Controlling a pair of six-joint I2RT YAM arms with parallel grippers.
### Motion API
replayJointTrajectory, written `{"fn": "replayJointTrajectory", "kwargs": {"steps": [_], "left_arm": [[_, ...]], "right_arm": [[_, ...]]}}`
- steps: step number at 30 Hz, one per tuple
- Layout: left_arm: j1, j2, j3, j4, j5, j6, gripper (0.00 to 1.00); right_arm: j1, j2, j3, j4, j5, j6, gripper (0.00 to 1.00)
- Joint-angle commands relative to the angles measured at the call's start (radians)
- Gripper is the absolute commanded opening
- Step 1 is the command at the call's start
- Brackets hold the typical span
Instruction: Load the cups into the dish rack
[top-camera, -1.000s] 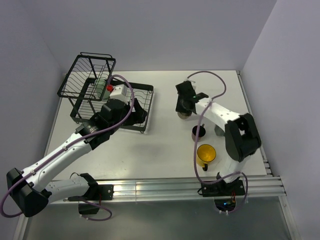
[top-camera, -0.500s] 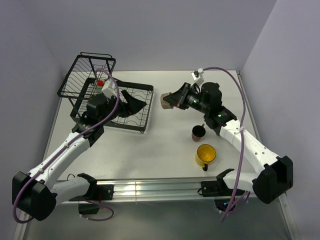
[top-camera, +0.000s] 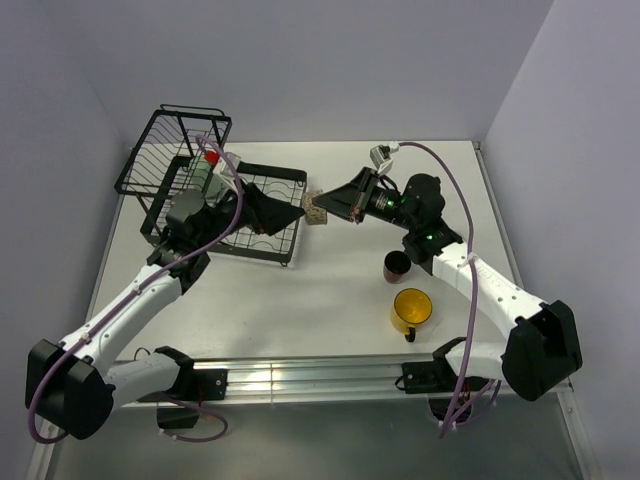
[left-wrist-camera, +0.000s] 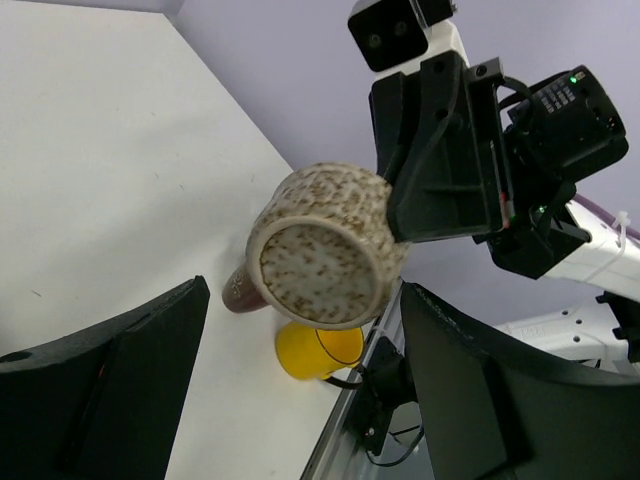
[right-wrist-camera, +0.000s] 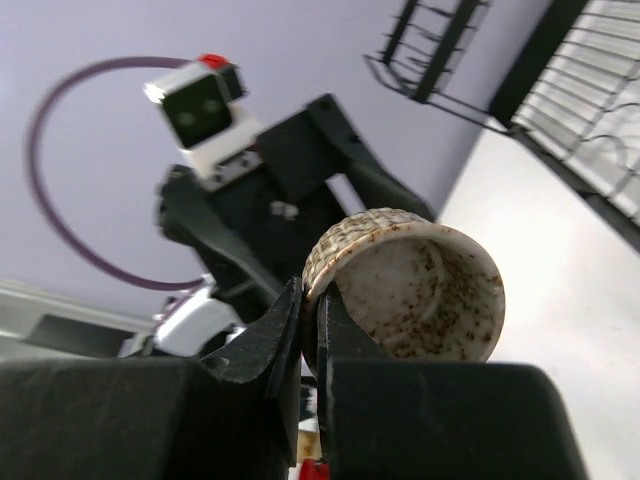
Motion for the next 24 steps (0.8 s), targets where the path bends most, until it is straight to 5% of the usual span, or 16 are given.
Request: {"fn": "replayJointTrajectory", "kwargs": {"steps": [1,24], "left_arm": [[0.000,-0.005,-0.026,0.095,0.058,0.054,0.85],[-0.027,-0.013,-0.063,0.237,0.107,0.062,0.86]], "right_arm": [[-0.002,-0.007,-0.007,0.177,-0.045,0.134,0.00],[-0.004,0.051,-0.066,0.343,-0.071,0.255,0.00]]}}
